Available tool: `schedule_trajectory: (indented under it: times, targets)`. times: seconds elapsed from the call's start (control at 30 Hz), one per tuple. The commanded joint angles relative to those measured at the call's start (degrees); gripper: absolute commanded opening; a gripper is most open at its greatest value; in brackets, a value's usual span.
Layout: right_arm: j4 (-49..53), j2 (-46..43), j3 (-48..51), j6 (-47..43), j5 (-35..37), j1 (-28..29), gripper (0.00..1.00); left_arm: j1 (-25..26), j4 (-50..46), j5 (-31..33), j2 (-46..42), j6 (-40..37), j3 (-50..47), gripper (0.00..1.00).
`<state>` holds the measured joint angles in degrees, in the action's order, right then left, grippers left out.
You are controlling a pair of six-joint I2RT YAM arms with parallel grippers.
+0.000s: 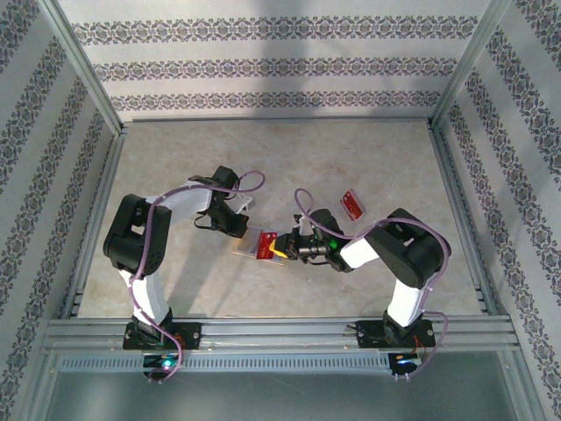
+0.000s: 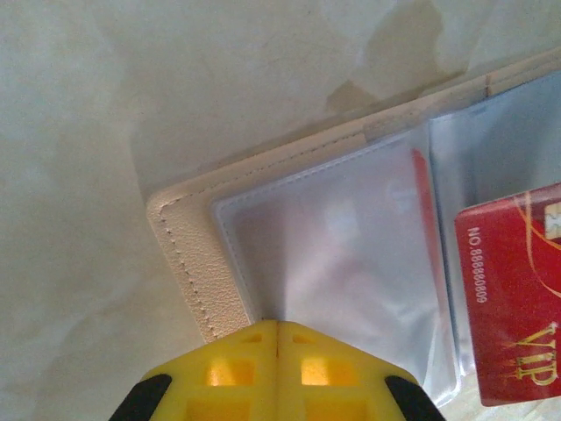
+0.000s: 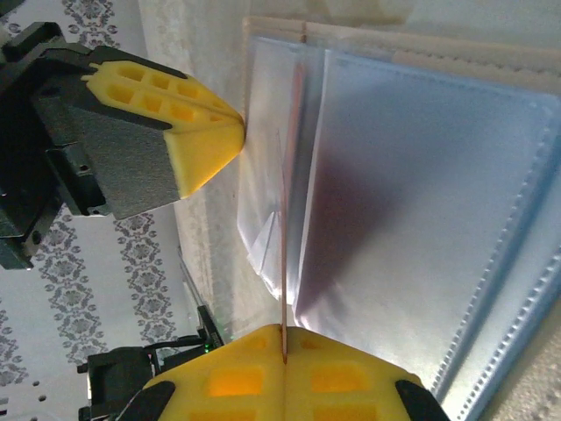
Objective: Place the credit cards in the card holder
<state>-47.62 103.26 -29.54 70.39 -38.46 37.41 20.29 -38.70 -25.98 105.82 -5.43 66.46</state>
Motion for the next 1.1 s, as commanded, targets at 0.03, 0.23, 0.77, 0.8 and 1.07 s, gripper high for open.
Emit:
schedule_trajectory:
  times: [0.03, 0.23, 0.77, 0.8, 1.07]
  targets:
    - [-2.9, 1.5, -0.7, 0.2, -0.7, 0.7, 0.0, 0.8, -2.0, 2.1, 1.0, -1.2, -0.2, 0.0]
    - [-4.7, 3.1, -0.7, 1.1, -0.8, 0.8, 0.0, 0.8, -1.9, 2.3, 0.5, -1.2, -0.2, 0.0]
    - [-10.0, 5.8, -1.5, 4.1, -0.5, 0.6, 0.0, 1.3, -1.7, 2.6, 0.2, -1.6, -0.5, 0.0]
    - [-10.1, 6.0, -1.5, 4.1, -0.4, 0.5, 0.0, 1.4, -1.8, 2.8, 0.2, -1.6, -0.4, 0.0]
    - [-11.6, 7.7, 0.0, 4.8, 1.3, 0.4, 0.0, 1.3, -1.8, 3.1, 0.2, -1.6, -0.4, 0.0]
